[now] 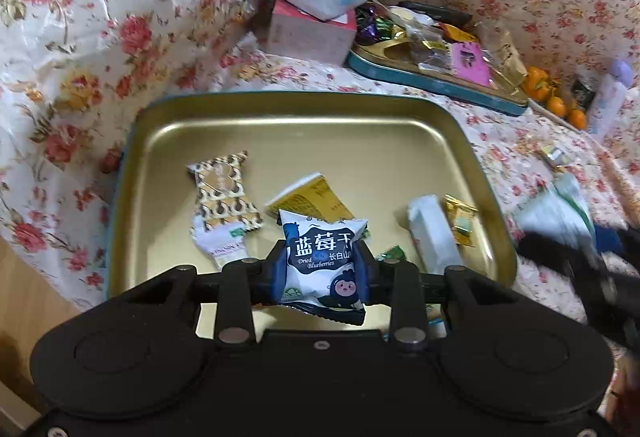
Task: Organize snacks
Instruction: 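Open the right tool to drop the green-white packet while the left tool drops the blueberry packet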
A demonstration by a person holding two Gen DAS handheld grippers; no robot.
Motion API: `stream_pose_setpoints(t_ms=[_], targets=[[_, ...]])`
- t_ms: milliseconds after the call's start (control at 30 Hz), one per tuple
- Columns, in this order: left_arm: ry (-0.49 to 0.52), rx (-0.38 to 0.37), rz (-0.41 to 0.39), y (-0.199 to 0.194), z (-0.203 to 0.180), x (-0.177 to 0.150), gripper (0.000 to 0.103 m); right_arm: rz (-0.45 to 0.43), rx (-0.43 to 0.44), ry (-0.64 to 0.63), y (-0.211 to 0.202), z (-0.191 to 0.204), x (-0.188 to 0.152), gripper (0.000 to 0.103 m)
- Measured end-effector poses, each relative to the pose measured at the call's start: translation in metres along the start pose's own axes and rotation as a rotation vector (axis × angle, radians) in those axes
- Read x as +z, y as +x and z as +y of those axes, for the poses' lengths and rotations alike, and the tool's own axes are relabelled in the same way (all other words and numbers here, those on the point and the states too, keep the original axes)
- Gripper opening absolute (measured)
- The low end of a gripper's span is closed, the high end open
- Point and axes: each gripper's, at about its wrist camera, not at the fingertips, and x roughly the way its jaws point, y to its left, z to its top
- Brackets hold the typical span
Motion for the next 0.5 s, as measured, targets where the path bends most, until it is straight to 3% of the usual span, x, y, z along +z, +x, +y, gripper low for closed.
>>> stream_pose_setpoints(t_ms=[267,500], targets=[[-0.017,-0.033,-0.004,-0.005,0.004,0.000,0.043,0.005,-0.019,0.009,0.047,0.005,0.032,0.053],[-0.016,0.004,-0.014,-0.008,0.003,0.001,0.044,0.035,-0.036,-0.006,0.082,0.016,0.041,0.053]])
